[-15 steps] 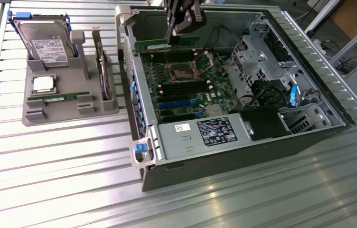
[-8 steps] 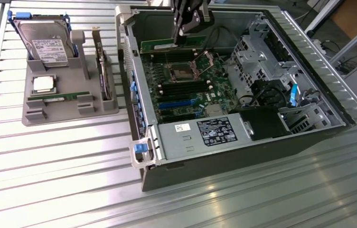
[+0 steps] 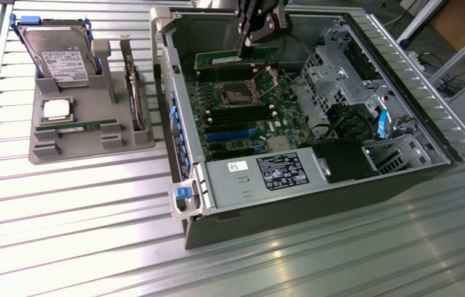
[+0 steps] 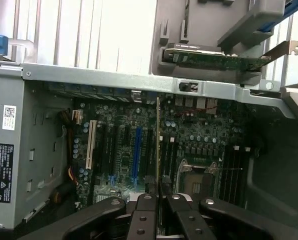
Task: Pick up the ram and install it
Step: 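Pick up the ram and move it above insertion slot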
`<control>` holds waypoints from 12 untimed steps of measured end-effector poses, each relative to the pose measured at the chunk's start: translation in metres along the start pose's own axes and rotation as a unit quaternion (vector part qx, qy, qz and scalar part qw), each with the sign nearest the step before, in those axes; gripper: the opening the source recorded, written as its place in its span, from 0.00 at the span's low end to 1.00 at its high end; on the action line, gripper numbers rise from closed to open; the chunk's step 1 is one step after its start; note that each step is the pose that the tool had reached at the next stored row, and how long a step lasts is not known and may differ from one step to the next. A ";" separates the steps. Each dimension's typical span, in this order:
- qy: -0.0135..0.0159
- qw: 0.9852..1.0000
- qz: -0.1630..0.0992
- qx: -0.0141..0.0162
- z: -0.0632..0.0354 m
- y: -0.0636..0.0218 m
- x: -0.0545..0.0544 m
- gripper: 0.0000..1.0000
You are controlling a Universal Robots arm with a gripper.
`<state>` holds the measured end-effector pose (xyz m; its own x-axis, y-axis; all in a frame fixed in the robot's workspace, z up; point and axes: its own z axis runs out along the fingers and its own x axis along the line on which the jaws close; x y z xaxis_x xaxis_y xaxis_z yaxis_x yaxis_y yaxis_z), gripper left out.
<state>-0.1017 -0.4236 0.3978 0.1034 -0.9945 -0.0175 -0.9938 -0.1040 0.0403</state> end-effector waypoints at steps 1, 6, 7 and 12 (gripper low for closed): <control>0.000 1.000 0.000 0.000 -0.0001 -0.0029 0.000 0.13; 0.000 1.000 0.000 0.000 -0.0005 -0.0118 0.001 0.13; 0.000 1.000 0.000 0.000 -0.0006 -0.0136 0.001 0.13; 0.000 1.000 0.000 0.000 -0.0009 -0.0216 0.002 0.13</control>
<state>-0.0799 -0.4236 0.3979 0.1034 -0.9945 -0.0175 -0.9938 -0.1040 0.0403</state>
